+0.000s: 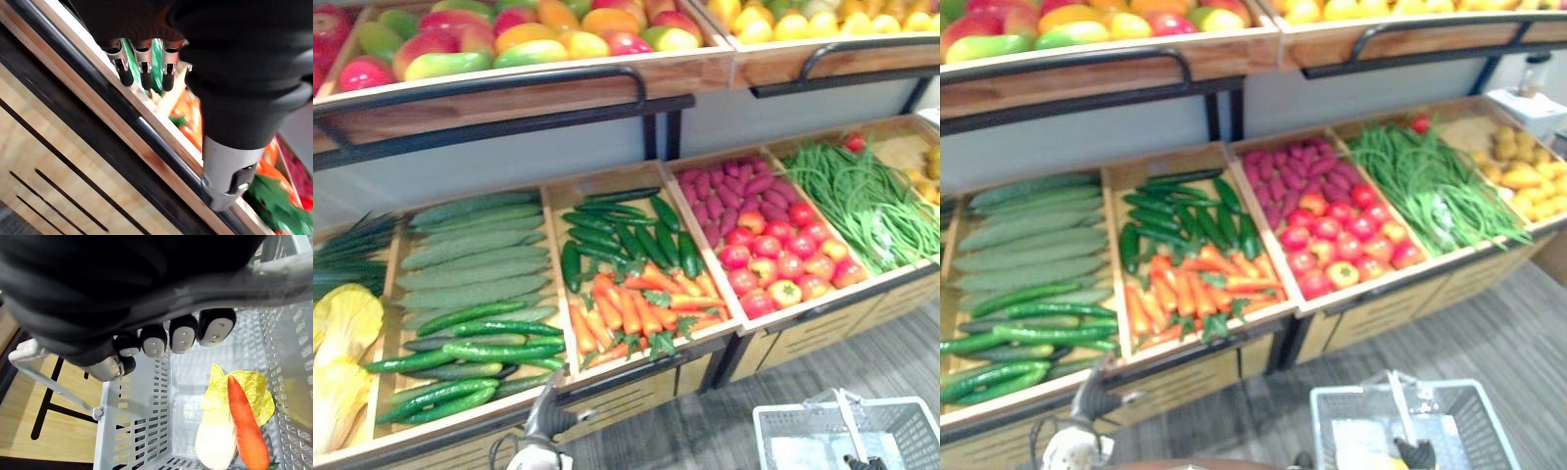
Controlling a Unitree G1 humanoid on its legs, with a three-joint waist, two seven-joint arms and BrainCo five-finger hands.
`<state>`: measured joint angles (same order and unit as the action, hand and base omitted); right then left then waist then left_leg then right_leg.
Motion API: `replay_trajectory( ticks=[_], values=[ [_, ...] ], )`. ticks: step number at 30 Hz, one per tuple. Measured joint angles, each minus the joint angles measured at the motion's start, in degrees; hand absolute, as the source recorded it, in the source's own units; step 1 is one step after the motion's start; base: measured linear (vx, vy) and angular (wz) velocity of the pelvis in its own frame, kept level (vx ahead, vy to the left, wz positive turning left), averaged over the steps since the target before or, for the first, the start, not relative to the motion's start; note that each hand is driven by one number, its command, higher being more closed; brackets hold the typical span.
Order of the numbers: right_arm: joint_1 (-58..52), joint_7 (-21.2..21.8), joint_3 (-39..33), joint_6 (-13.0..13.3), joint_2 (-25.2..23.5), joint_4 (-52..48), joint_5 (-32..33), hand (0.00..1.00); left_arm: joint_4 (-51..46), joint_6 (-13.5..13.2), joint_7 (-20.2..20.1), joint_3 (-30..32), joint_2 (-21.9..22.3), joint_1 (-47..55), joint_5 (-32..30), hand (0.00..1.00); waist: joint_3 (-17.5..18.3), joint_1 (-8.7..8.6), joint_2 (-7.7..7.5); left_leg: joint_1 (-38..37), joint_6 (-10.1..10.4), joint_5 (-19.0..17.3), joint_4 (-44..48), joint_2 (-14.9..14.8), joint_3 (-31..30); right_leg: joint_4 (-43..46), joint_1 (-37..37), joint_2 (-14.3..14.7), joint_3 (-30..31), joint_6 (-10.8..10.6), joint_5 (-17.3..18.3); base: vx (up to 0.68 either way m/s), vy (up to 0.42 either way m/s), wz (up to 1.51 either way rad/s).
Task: Pick vegetable in the basket
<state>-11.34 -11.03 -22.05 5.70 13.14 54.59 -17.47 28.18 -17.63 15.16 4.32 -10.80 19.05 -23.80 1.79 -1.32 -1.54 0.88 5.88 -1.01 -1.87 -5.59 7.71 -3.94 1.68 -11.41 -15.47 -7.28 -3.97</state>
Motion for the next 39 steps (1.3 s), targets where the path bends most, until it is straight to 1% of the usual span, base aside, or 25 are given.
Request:
replay_trajectory(
  ticks=[3, 4, 6, 9, 10, 11, 13, 18, 20, 26, 34, 39],
  values=[
    [0.62, -0.12, 0.0, 0.78, -0.76, 0.28, -0.01, 1.0, 5.59, -0.2, 2.54, 4.1, 3.22, -3.42, -0.05, 0.0, 0.2, -0.06, 0.15, -0.19, 0.02, 0.04, -0.03, 0.0, -0.28, -0.04, -0.34, 0.02, -0.27, 0.03, 0.02, 0.0, -0.006, 0.05],
    [0.8, -0.14, -0.06, 0.87, -0.76, 0.3, 0.06, 1.0, 6.62, -0.2, 2.7, 4.92, 3.59, -4.1, 0.02, 0.0, 0.27, -0.06, 0.25, -0.23, 0.02, 0.04, -0.06, 0.0, -0.28, -0.06, -0.38, 0.02, -0.27, 0.03, 0.02, 0.0, 0.0, 0.0],
    [0.98, -0.55, -0.7, 0.86, -0.83, 0.64, 0.44, 1.0, 10.31, -0.13, 3.27, 6.72, 3.82, -6.29, 0.01, 0.0, 0.4, -0.13, 0.66, -1.3, 0.04, 0.1, -0.61, 0.0, -0.11, -0.26, -1.08, 0.09, -0.11, 0.02, 0.03, 0.0, -0.011, -0.05],
    [1.31, -0.95, -1.89, 0.86, -0.93, 1.8, 0.55, 1.0, 12.39, -0.1, 3.51, 7.74, 3.73, -7.58, -0.39, 0.0, 0.41, -0.14, 0.68, -2.04, 0.11, 0.29, -1.49, 0.03, 0.0, -0.35, -1.37, 0.12, 0.06, -0.14, 0.17, -0.01, -0.007, -0.04],
    [1.77, -1.16, -2.95, 0.79, -0.93, 2.71, 0.6, 1.0, 13.79, -0.02, 3.69, 8.58, 3.58, -8.49, -1.8, 0.0, 0.41, -0.24, 0.68, -2.19, 0.35, 0.42, -2.05, 0.05, 0.09, -0.43, -1.28, 0.14, 0.1, -0.15, 0.17, 0.0, 0.0, 0.0],
    [1.81, -1.19, -3.06, 0.77, -0.94, 2.74, 0.6, 1.0, 14.01, 0.04, 3.69, 8.7, 3.52, -8.67, -1.85, 0.0, 0.41, -0.24, 0.68, -2.17, 0.37, 0.42, -2.07, 0.05, 0.14, -0.44, -1.21, 0.14, 0.14, -0.14, 0.17, -0.01, -0.004, -0.07],
    [2.66, -1.22, -4.61, 0.51, -1.03, 3.81, 0.64, 1.0, 15.59, 1.25, 3.66, 10.37, 3.25, -9.95, -2.2, 0.0, 0.4, -0.26, 0.69, -2.31, 0.37, 0.4, -2.14, -0.03, 1.01, -0.44, -0.78, 0.24, 0.96, -0.14, 0.15, 0.0, -0.005, -0.16],
    [3.21, -1.88, -4.9, -0.31, -0.96, 4.94, 0.62, 1.0, 15.58, 2.14, 3.87, 11.7, 3.93, -9.78, -2.14, 0.0, 0.22, -0.17, 1.01, -3.16, 0.5, 0.01, -2.17, -0.19, 2.25, -0.85, -0.91, 0.5, 2.24, -0.2, 0.08, 0.01, -0.008, -0.14],
    [3.42, -2.26, -4.91, -0.34, -0.96, 5.39, 0.61, 1.0, 15.59, 2.68, 4.93, 11.8, 4.14, -9.75, -2.15, 0.0, 0.19, -0.2, 1.06, -3.22, 1.03, -0.37, -2.14, -0.33, 2.54, -1.07, -0.87, 0.68, 2.7, -0.32, 0.05, -0.01, -0.016, -0.09],
    [4.05, -2.75, -6.12, -0.33, -1.22, 7.11, 0.68, 1.0, 15.61, 3.55, 7.8, 11.91, 4.86, -9.75, -2.3, 0.0, 0.13, -0.28, 1.14, -3.24, 1.19, -0.53, -2.15, -0.61, 2.73, -1.42, -0.97, 0.99, 2.85, -0.58, 0.23, 0.0, 0.0, 0.0],
    [4.38, -2.81, -7.38, -0.54, -1.15, 7.29, 0.68, 1.0, 15.6, 4.1, 7.95, 14.52, 5.9, -9.66, -2.6, 0.0, -0.68, -0.37, 2.26, -4.02, 1.82, -1.15, -2.04, -1.7, 3.1, -2.05, -1.94, 2.1, 3.04, -0.32, 0.43, 0.01, -0.007, -0.01],
    [4.65, -2.95, -7.72, -0.48, -1.17, 7.28, 0.66, 1.0, 15.01, 4.27, 9.03, 15.95, 6.83, -9.75, -3.64, 0.0, -1.18, -0.42, 2.58, -3.98, 2.08, -1.35, -1.97, -2.09, 2.99, -2.06, -1.99, 2.53, 2.81, -0.1, 0.59, 0.0, 0.0, 0.0]
  ],
)
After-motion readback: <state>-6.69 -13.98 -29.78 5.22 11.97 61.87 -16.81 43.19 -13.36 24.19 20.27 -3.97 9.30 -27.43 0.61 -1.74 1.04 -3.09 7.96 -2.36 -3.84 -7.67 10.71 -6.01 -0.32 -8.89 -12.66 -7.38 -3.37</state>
